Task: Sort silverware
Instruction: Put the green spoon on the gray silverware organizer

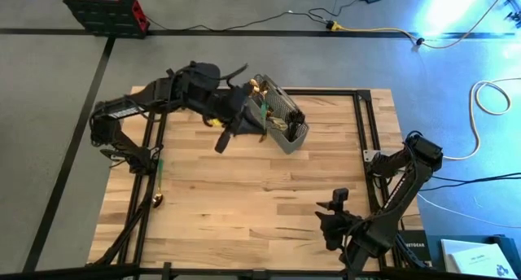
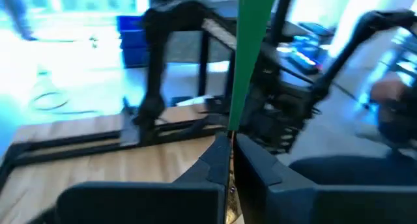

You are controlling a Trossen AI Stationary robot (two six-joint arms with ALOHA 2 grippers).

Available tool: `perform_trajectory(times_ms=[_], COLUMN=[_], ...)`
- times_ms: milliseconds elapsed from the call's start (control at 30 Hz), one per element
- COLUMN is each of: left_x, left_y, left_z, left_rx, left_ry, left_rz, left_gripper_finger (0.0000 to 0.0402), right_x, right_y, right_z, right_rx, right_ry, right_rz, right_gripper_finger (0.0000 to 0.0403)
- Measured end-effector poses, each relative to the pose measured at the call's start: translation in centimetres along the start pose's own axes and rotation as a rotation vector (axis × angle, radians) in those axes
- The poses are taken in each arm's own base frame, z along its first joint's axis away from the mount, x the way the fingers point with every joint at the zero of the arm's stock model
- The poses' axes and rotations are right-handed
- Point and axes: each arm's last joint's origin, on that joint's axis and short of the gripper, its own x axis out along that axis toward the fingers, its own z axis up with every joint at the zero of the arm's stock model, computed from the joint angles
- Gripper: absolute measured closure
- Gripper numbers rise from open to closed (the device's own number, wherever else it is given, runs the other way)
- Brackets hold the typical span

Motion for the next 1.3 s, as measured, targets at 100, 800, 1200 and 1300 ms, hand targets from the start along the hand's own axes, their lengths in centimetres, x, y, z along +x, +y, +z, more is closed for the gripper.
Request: perform_trajectory(times_ms=[100, 800, 1200, 1300], left_x=[0.3, 0.9, -1.0, -1.6], left_y=[-1.2, -3.8, 3.9, 5.4], left_z=[0.0, 1.6, -2.5, -3.1], left_rx=[0.092, 0.313, 0.24, 0.311], left_ry=[-0.013, -0.179, 0.319, 0.443], left_rz=[-0.157, -0.253, 0.465, 0.653], left_gripper_finger=[0.0401, 0.0402, 0.0402, 0.0402], right_x=[-0.5, -1.6, -1.7, -1.7], right_y=[0.3, 1.0, 0.9, 0.9], right_z=[-0.3, -1.2, -1.0, -1.0], right_rx=[0.011, 0.098, 0.094, 0.091], right_ry=[-0.011, -0.042, -0.105, -0.114], right_rz=[0.015, 0.046, 0.01, 0.004], right_gripper_finger=[0.0272, 0.0272, 0.0272, 0.0272])
